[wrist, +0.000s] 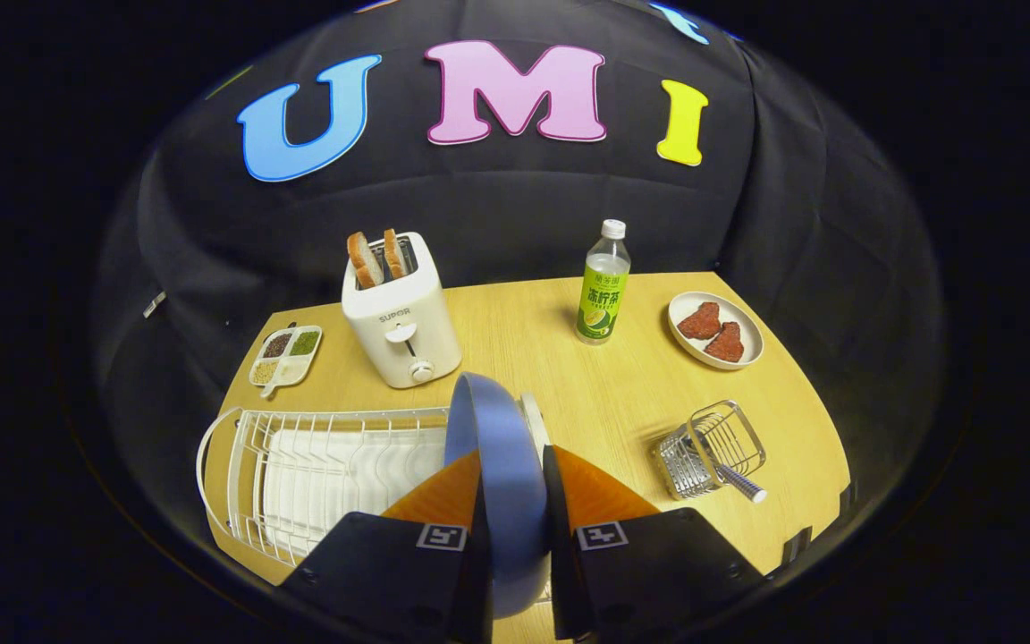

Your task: Take the plate from the dish rack, then take the spoon from the basket and place it into the plate.

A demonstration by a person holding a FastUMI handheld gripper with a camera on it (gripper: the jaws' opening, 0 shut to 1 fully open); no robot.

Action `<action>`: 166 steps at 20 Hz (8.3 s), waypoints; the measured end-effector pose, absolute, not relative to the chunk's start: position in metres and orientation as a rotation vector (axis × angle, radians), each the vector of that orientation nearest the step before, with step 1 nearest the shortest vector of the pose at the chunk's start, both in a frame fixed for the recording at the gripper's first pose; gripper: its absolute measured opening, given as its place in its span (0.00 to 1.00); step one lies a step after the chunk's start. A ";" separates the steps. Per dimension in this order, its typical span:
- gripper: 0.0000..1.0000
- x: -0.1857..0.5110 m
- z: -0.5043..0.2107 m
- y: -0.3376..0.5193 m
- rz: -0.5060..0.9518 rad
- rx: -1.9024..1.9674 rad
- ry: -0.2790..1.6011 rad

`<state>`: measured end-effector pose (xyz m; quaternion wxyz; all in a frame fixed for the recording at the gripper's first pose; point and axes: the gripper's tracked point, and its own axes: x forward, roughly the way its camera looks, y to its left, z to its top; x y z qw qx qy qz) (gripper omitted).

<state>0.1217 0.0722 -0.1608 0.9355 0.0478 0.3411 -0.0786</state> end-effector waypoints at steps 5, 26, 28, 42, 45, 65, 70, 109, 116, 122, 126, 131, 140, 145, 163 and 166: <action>0.27 0.123 -0.163 0.064 -0.177 0.077 0.696; 0.22 0.097 -0.108 0.028 -0.023 0.141 0.600; 0.21 0.072 -0.099 0.009 0.003 0.200 0.587; 0.21 -0.051 -0.200 -0.115 0.157 0.401 0.790; 0.22 -0.036 -0.233 -0.110 0.227 0.444 0.817; 0.97 -0.004 -0.228 -0.134 0.406 0.185 0.570; 0.99 0.015 -0.201 -0.112 0.474 0.015 0.393; 0.14 0.107 -0.174 -0.102 0.431 -0.181 0.224; 0.14 0.101 -0.105 -0.109 0.447 -0.149 0.160; 0.14 0.062 -0.039 -0.086 0.567 -0.057 0.104; 0.14 0.020 -0.044 -0.051 0.726 -0.032 0.134; 0.14 -0.019 -0.099 -0.028 0.834 -0.098 0.201; 0.15 -0.046 -0.189 -0.017 0.856 -0.162 0.319; 0.18 -0.058 -0.203 -0.023 0.860 -0.150 0.366; 1.00 -0.059 -0.187 -0.035 0.803 -0.087 0.419; 1.00 -0.047 -0.143 -0.040 0.748 -0.058 0.350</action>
